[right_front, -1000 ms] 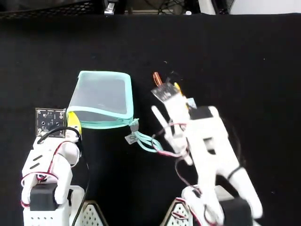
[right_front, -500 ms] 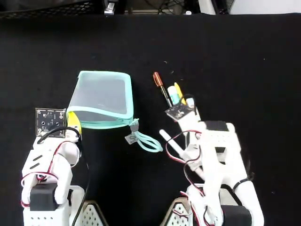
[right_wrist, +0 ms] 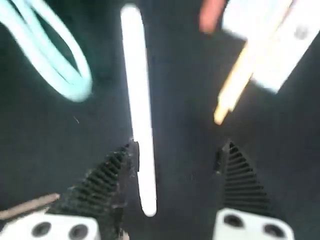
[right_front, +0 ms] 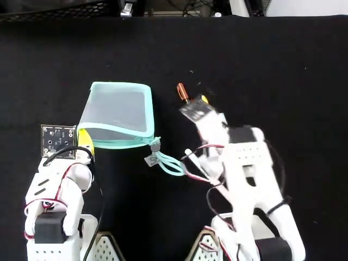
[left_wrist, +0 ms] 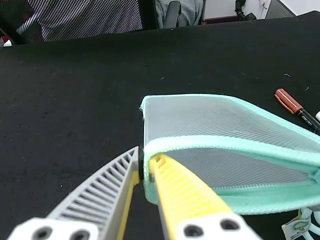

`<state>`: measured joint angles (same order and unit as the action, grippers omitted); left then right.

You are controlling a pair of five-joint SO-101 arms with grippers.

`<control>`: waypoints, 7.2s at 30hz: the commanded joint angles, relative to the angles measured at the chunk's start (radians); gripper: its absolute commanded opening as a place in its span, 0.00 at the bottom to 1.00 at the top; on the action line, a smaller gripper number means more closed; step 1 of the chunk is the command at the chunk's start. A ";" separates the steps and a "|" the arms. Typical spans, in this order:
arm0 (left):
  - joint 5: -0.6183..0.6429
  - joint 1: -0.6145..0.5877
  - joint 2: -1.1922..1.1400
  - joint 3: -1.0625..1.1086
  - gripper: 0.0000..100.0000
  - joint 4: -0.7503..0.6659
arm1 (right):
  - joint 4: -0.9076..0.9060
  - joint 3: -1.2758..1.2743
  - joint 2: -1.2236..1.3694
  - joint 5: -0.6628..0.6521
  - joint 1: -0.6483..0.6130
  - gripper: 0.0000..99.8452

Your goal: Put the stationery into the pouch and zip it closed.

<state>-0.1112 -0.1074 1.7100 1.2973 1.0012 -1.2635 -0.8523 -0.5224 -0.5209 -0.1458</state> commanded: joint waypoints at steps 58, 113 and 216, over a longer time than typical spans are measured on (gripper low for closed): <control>-0.008 -0.008 -0.005 0.045 0.03 -0.052 | 0.184 0.237 0.578 0.060 -0.152 0.02; -0.008 -0.008 -0.005 0.045 0.03 -0.052 | 0.176 0.051 0.452 -0.012 -0.002 0.01; 0.101 0.021 -0.577 -0.558 0.03 0.216 | 0.249 0.550 -0.271 0.172 -0.609 0.33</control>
<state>-0.0146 -0.0905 1.1362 0.7587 1.2236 -0.9244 -0.4411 -0.7112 -0.3460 -0.7396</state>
